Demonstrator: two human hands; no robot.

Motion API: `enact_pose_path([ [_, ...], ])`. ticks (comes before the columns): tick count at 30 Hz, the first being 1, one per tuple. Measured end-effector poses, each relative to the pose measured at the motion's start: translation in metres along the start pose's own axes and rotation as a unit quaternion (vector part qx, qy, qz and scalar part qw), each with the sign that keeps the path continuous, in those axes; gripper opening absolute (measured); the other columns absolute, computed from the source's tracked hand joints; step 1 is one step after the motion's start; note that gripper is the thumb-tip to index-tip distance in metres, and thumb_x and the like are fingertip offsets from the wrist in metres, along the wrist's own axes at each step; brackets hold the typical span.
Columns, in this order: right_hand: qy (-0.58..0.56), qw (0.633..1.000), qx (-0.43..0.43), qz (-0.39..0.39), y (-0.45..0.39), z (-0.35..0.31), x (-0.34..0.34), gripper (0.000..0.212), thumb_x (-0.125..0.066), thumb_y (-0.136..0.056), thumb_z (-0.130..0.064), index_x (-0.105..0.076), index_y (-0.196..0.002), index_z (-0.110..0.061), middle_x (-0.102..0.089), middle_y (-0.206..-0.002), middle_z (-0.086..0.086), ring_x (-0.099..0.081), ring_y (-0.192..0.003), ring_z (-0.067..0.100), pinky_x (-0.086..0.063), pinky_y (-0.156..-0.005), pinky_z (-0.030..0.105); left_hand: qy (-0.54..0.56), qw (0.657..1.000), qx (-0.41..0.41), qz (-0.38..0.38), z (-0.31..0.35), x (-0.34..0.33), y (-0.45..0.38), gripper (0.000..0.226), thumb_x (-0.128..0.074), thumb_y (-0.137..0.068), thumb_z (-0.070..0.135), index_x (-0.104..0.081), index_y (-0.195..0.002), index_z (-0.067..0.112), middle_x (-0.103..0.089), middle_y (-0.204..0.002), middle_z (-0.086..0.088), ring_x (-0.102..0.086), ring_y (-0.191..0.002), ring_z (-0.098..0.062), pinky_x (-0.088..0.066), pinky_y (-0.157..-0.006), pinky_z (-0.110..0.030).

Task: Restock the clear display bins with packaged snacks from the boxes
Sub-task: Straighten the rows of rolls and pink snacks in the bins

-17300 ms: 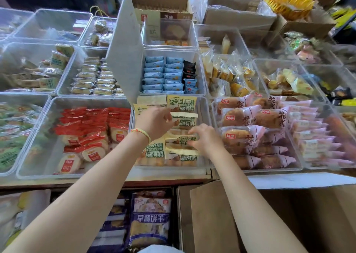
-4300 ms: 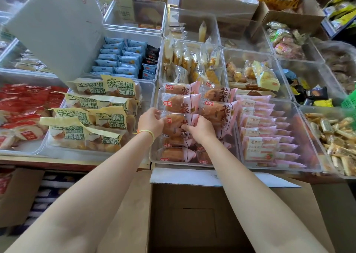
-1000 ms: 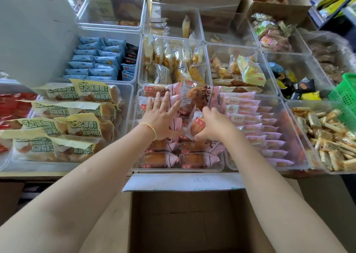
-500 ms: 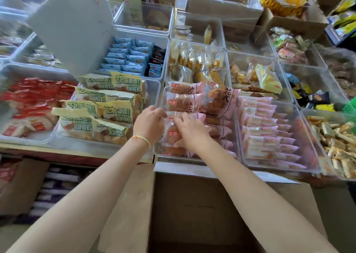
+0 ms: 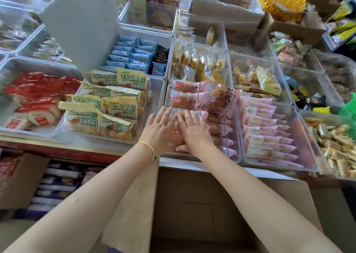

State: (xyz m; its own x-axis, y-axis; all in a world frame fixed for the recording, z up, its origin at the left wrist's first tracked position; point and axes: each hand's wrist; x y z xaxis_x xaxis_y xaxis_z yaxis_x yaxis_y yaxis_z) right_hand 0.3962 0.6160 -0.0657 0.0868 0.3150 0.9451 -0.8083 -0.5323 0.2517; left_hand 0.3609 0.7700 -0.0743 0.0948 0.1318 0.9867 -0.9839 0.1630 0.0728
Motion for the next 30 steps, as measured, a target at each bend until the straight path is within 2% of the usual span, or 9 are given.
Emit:
enact_pose_path([
  [1,-0.003,1.000,0.002,-0.008,-0.002,0.000,-0.002,0.121,-0.063,-0.082,-0.066,0.011,-0.157,-0.008,0.006,-0.165,0.020,0.006,-0.153,0.037,0.003,-0.122,0.051,-0.043,0.999,-0.013,-0.029,0.001,-0.001,-0.002,0.099,-0.055,-0.088,0.057,0.002,-0.157,0.014,0.010,-0.164,-0.012,0.010,-0.151,-0.029,-0.004,-0.122,-0.049],
  [3,-0.018,1.000,0.007,-0.014,-0.007,0.001,-0.006,0.126,-0.068,-0.081,-0.064,0.014,-0.156,-0.006,0.012,-0.165,0.019,0.011,-0.153,0.036,0.004,-0.123,0.048,-0.081,0.995,-0.015,-0.053,0.004,-0.002,-0.007,0.106,-0.049,-0.087,0.065,0.012,-0.155,0.010,0.019,-0.162,-0.014,0.019,-0.149,-0.031,0.004,-0.120,-0.054],
  [11,-0.041,0.998,0.030,-0.025,-0.032,0.005,-0.007,0.141,-0.080,-0.070,-0.061,0.017,-0.156,-0.005,0.022,-0.163,0.021,0.021,-0.151,0.035,0.018,-0.117,0.046,-0.097,0.992,0.033,-0.079,-0.008,-0.019,-0.031,0.133,-0.031,-0.066,0.096,0.033,-0.142,0.008,0.026,-0.160,-0.012,0.027,-0.146,-0.029,0.004,-0.120,-0.056],
  [14,-0.068,0.996,0.040,-0.046,-0.037,0.007,-0.005,0.147,-0.083,-0.065,-0.062,0.019,-0.156,-0.008,0.026,-0.162,0.017,0.024,-0.150,0.033,0.014,-0.120,0.049,-0.092,0.991,0.031,-0.087,-0.010,-0.019,-0.032,0.124,-0.025,-0.072,0.093,0.031,-0.143,0.008,0.025,-0.160,-0.011,0.026,-0.147,-0.027,0.005,-0.120,-0.055],
  [17,-0.111,0.992,0.048,-0.025,-0.024,0.024,0.004,0.131,-0.076,-0.074,-0.062,0.012,-0.158,-0.013,0.021,-0.165,0.011,0.022,-0.151,0.028,0.011,-0.122,0.050,-0.093,0.994,0.010,-0.055,-0.009,-0.012,-0.028,0.110,-0.020,-0.083,0.084,0.021,-0.150,0.007,0.019,-0.162,-0.013,0.022,-0.148,-0.028,0.005,-0.120,-0.054],
  [19,-0.110,0.993,0.039,0.009,-0.012,0.035,0.005,0.122,-0.068,-0.077,-0.068,0.006,-0.159,-0.016,0.016,-0.166,0.011,0.020,-0.152,0.028,0.008,-0.123,0.053,-0.092,0.995,-0.004,-0.031,-0.006,-0.009,-0.026,0.108,-0.024,-0.085,0.081,0.014,-0.154,0.007,0.017,-0.162,-0.015,0.020,-0.149,-0.029,0.007,-0.120,-0.054],
  [23,-0.042,0.999,-0.003,-0.017,-0.010,0.042,-0.001,0.130,-0.063,-0.075,-0.076,0.013,-0.158,-0.011,0.019,-0.165,0.015,0.020,-0.152,0.031,0.006,-0.122,0.056,-0.103,0.994,-0.044,-0.008,0.017,-0.008,-0.033,0.106,-0.032,-0.085,0.073,0.010,-0.155,0.006,0.016,-0.161,-0.020,0.020,-0.148,-0.035,0.010,-0.119,-0.055],
  [27,-0.001,0.999,-0.022,-0.037,-0.024,0.045,-0.005,0.138,-0.060,-0.071,-0.082,0.018,-0.155,-0.004,0.017,-0.165,0.013,0.015,-0.153,0.029,0.008,-0.120,0.056,-0.103,0.993,-0.035,-0.051,0.027,-0.011,-0.053,0.123,-0.046,-0.076,0.077,0.015,-0.153,0.003,0.016,-0.160,-0.024,0.018,-0.148,-0.039,0.006,-0.120,-0.055],
  [30,0.006,0.999,-0.026,-0.032,-0.034,0.053,-0.005,0.134,-0.059,-0.075,-0.079,0.019,-0.155,-0.005,0.017,-0.166,0.011,0.013,-0.154,0.026,0.007,-0.120,0.056,-0.128,0.989,-0.037,-0.069,0.021,-0.011,-0.071,0.141,-0.059,-0.064,0.082,0.016,-0.153,0.003,0.016,-0.161,-0.022,0.016,-0.149,-0.038,0.003,-0.121,-0.054],
])
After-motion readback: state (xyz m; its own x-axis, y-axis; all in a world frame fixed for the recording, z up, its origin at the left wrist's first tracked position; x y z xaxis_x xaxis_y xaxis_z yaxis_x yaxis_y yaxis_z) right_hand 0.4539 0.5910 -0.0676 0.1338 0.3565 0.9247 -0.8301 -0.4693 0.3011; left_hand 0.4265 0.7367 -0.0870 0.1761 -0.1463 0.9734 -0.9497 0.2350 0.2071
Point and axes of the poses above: each hand's wrist, its own y-axis away from the middle knuckle, its own x-axis out of the back of the hand, z = x × y
